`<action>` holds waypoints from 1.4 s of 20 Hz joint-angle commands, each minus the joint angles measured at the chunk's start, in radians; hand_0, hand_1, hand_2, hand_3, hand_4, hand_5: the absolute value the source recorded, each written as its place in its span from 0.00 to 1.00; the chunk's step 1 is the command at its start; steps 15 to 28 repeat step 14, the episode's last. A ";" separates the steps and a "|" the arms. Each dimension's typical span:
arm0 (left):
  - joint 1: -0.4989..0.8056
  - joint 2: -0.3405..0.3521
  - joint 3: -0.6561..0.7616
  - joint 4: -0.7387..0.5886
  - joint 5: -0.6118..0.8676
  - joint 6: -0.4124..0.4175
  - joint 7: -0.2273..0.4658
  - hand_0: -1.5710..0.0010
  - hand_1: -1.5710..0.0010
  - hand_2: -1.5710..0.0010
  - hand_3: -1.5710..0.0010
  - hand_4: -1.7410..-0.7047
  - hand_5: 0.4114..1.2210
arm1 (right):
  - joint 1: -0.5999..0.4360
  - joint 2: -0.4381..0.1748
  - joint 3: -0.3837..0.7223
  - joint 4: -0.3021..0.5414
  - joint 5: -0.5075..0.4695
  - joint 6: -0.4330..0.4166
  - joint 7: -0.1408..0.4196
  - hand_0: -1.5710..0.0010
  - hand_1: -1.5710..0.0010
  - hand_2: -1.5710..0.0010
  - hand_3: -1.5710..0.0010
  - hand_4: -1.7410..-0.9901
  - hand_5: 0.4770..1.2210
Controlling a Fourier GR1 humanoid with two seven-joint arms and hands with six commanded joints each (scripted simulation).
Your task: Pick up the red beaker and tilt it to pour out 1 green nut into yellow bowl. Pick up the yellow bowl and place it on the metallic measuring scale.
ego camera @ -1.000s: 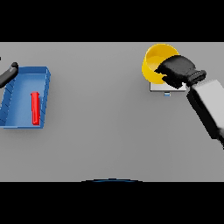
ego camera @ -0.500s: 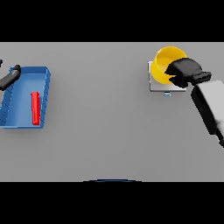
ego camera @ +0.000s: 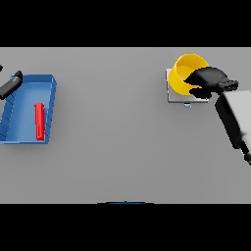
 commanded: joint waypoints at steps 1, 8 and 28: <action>-0.003 -0.007 -0.001 0.010 0.001 -0.006 -0.001 1.00 1.00 1.00 1.00 0.97 0.39 | -0.009 0.004 -0.007 0.012 -0.006 0.010 0.005 0.54 0.38 0.34 0.47 0.16 0.80; 0.001 -0.001 -0.002 -0.001 -0.002 0.000 -0.003 1.00 1.00 1.00 1.00 0.98 0.36 | -0.017 0.005 0.026 0.037 0.025 0.011 -0.025 0.90 0.84 0.76 0.71 0.36 0.49; -0.007 -0.001 -0.002 -0.013 -0.001 0.004 0.007 1.00 1.00 1.00 1.00 0.99 0.35 | -0.003 -0.002 0.024 0.019 0.020 0.051 0.023 0.97 0.96 0.93 0.83 0.44 0.38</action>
